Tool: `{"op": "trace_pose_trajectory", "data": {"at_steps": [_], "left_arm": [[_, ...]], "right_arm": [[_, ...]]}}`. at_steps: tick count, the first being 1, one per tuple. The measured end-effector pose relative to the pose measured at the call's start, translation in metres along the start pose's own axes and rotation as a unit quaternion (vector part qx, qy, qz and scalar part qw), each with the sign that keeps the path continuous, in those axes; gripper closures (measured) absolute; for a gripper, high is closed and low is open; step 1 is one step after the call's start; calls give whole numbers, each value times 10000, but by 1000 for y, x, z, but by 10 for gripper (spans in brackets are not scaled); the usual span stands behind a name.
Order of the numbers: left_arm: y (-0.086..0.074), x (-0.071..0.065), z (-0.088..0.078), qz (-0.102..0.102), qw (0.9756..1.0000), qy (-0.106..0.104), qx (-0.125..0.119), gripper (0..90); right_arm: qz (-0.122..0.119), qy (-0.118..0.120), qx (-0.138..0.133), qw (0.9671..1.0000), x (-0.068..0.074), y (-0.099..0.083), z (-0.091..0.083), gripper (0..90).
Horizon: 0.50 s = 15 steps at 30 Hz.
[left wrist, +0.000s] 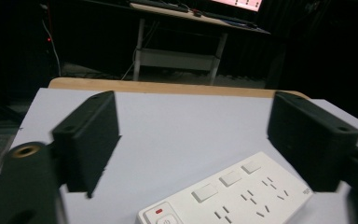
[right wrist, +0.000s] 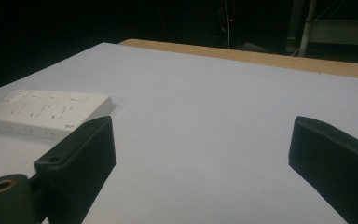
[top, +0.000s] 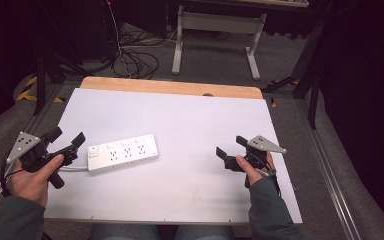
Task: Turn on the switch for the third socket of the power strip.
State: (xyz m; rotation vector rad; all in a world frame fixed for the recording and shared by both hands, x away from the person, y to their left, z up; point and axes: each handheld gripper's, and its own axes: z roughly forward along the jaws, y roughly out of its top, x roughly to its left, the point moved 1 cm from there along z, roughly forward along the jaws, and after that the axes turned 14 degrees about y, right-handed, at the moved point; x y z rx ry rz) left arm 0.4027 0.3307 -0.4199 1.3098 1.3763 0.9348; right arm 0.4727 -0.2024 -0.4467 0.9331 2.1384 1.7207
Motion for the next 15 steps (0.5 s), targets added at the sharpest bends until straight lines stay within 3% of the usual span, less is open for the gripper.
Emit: {"op": "trace_pose_trajectory", "data": {"at_steps": [2,7,15], "left_arm": [[0,0,-1,39,10000,-62,27,309],[1,0,-1,65,9998,-154,76,375],[2,2,-3,150,9998,-98,124,536]], "right_arm": [[1,-1,3,10000,0,0,0,78],[3,0,6,10000,0,0,0,78],[1,2,27,10000,0,-1,-1,79]]}}
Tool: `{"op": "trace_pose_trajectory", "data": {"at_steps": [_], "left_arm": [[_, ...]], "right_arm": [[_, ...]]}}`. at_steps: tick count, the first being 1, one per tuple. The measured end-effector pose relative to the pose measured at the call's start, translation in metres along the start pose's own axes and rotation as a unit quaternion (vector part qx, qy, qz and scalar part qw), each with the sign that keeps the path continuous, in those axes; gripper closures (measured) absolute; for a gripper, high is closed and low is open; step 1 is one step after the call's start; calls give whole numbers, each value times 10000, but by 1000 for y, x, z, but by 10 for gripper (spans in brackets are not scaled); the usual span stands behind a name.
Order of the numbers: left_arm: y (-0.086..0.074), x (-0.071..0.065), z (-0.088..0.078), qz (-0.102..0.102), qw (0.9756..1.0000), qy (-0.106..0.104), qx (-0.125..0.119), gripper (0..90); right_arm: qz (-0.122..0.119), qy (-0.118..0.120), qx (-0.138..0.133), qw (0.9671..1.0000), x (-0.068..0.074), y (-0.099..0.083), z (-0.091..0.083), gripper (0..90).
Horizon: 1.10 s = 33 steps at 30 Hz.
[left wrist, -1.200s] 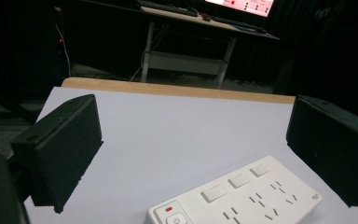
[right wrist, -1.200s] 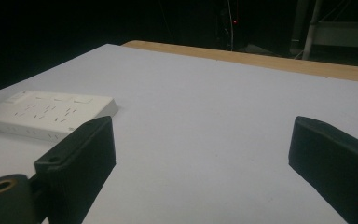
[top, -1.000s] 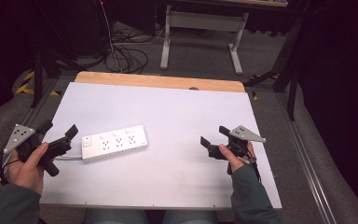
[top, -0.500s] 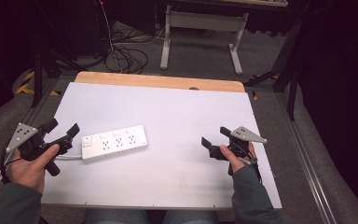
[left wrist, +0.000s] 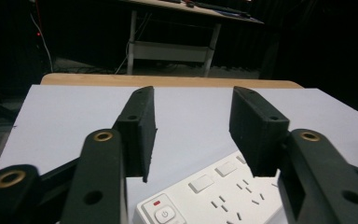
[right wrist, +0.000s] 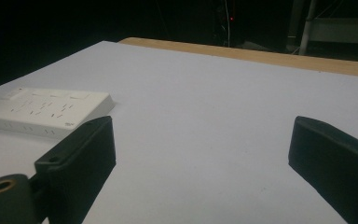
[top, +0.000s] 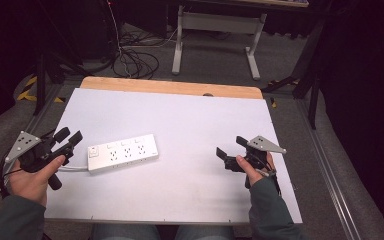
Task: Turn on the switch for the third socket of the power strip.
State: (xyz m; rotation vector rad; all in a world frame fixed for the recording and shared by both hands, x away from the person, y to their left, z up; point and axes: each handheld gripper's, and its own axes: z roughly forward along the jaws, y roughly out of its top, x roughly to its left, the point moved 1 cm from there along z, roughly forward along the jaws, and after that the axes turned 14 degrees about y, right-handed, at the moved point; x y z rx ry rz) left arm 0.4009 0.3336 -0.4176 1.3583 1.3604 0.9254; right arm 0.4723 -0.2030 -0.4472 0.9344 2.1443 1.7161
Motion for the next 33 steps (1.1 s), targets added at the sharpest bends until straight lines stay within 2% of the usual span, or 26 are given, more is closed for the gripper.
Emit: {"op": "trace_pose_trajectory", "data": {"at_steps": [13,17,20,33], "left_arm": [[0,2,0,62,9998,8,187,694],[0,2,0,25,9997,-43,248,723],[1,2,0,112,9995,-59,292,756],[2,1,-1,147,9991,-125,366,835]], "right_arm": [[29,16,56,10000,0,-1,1,81],[12,25,76,10000,0,-2,1,81],[17,20,82,10000,0,-2,0,82],[17,22,89,10000,0,-2,0,82]]}}
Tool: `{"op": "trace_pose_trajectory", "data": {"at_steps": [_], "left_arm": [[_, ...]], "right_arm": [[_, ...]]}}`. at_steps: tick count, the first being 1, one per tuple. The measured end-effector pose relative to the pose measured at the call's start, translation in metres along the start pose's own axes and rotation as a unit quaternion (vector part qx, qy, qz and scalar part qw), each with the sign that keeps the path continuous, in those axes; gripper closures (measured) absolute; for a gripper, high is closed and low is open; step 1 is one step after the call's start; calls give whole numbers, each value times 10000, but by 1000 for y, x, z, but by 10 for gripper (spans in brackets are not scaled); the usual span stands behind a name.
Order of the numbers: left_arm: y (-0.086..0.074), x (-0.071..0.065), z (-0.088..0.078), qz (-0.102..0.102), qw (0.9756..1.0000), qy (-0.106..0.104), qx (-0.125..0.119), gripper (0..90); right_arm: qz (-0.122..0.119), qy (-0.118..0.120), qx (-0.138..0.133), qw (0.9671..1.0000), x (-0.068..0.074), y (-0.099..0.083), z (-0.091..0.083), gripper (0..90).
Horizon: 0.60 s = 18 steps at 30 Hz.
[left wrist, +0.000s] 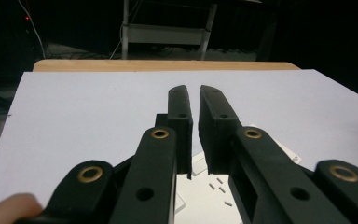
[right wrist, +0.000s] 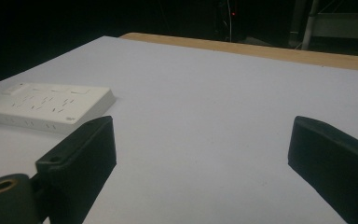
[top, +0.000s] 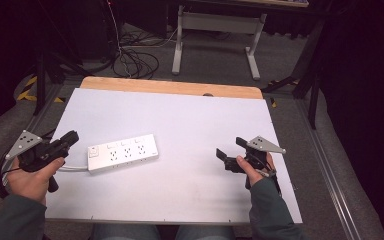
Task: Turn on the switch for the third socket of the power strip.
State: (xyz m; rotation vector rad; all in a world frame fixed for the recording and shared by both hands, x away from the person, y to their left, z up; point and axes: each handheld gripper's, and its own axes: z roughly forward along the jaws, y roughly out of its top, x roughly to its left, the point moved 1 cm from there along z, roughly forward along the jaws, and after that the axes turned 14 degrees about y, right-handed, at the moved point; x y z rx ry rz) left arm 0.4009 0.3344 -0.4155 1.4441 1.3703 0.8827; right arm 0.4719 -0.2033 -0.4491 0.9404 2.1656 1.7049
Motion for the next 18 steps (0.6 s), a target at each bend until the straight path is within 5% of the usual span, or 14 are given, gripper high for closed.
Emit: {"op": "trace_pose_trajectory", "data": {"at_steps": [18], "left_arm": [[0,-2,2,103,9999,-49,25,795]], "right_arm": [[-17,33,72,10000,0,-1,2,83]]}}
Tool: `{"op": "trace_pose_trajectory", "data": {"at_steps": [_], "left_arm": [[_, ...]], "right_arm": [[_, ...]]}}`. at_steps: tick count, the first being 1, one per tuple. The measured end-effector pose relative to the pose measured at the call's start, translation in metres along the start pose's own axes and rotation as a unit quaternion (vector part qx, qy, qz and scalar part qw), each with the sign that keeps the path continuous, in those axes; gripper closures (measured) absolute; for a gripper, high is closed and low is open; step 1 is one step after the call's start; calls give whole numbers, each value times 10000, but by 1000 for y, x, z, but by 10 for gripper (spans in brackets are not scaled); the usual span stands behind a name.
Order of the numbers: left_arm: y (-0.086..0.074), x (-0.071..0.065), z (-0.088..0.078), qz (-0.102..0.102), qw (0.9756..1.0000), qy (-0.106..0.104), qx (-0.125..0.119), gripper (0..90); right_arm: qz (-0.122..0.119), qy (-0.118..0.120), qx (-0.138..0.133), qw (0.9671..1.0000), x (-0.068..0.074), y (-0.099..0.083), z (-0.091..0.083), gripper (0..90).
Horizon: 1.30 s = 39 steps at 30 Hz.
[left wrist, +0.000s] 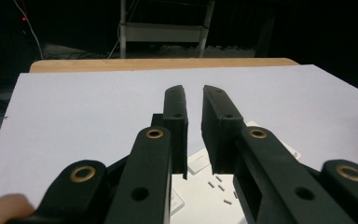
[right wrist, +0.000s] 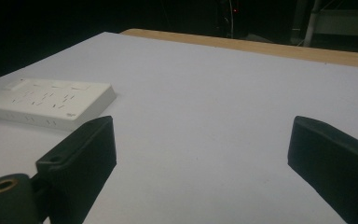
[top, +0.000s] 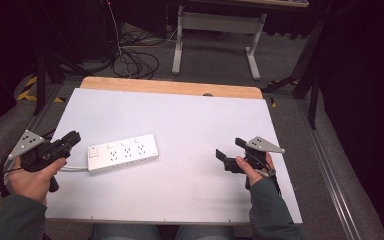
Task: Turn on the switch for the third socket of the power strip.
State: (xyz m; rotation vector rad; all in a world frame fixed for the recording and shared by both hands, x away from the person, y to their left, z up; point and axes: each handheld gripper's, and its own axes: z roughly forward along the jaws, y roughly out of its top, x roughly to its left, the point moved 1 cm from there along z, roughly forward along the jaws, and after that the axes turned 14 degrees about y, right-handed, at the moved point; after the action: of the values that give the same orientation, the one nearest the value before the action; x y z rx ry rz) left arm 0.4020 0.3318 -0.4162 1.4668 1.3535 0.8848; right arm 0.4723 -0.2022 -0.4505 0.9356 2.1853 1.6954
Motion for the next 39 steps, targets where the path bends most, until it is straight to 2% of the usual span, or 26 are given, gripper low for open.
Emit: {"op": "trace_pose_trajectory", "data": {"at_steps": [5,8,9,10,13,28,31,35,39], "left_arm": [[0,0,0,16,10000,18,5,780],[0,0,1,50,10000,19,5,780],[0,-1,1,55,10000,28,4,780],[0,-1,1,62,10000,39,0,780],[0,-1,0,106,9999,53,24,779],[1,-3,1,172,9998,2,61,815],[3,-3,1,247,9996,119,18,862],[5,-5,1,253,9997,-36,18,899],[5,-6,2,272,9996,-65,16,899]], "right_arm": [[-10,23,80,10000,0,-1,1,84],[-31,72,305,9995,2,-4,5,85],[-31,72,305,9995,2,-4,5,85],[-75,86,459,9989,2,-5,7,87],[-85,133,582,9982,3,-7,10,89],[-99,152,575,9982,3,-7,10,88],[-97,146,568,9982,3,-7,10,88],[-86,140,566,9983,3,-7,10,88],[-76,129,542,9984,3,-7,8,87]]}}
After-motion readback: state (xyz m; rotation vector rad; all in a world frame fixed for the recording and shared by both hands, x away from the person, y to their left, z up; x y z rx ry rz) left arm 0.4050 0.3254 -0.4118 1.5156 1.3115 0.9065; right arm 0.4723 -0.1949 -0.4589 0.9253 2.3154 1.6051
